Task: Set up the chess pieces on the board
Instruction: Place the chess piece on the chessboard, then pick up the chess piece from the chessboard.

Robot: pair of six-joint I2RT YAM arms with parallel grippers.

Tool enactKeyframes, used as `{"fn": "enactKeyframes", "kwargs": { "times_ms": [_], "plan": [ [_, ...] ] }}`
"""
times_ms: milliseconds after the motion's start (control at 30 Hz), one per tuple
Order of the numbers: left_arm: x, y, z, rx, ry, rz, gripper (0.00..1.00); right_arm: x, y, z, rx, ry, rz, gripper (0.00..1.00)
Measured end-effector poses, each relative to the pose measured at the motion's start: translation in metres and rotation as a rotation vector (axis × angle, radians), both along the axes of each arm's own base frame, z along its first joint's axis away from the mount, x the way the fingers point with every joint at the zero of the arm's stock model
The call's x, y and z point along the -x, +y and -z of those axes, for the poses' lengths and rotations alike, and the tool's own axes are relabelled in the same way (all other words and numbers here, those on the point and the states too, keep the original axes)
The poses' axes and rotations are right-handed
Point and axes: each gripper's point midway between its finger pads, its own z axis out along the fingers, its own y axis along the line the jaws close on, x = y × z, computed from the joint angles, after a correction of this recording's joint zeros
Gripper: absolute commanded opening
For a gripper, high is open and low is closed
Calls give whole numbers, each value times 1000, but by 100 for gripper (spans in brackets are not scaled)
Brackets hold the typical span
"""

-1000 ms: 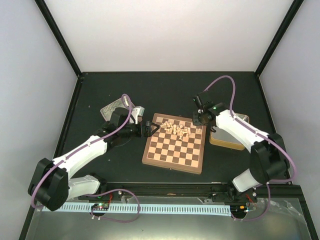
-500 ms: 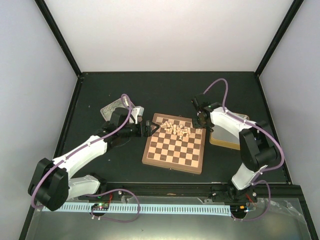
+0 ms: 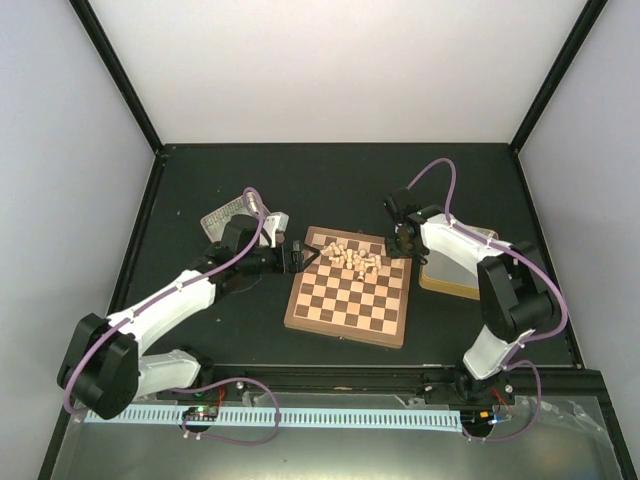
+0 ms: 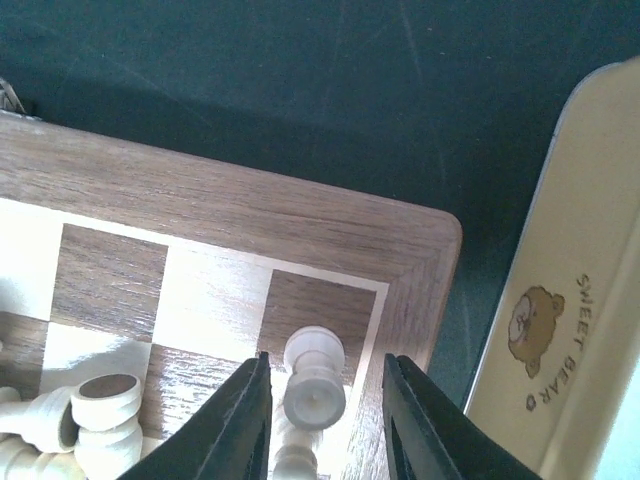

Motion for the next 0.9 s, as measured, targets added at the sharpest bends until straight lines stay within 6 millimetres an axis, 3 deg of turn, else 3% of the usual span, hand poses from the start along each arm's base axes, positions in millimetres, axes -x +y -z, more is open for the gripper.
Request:
{"fn": "enactKeyframes", "kwargs": {
  "times_ms": [267,467,633,900],
  "plan": [
    [0,0,0,0,0,0,99,2,1,-27,-35,-51,1,36],
    [0,0,0,0,1,-1,99,7,22,-53,-98,-99,-50,36],
    [0,0,0,1,2,-3,99,20,47,-52,-148,-74,-113,35],
    [0,0,0,2,3,-3,99,43,68,-35,-170,-2,-184,32]
  ]
}}
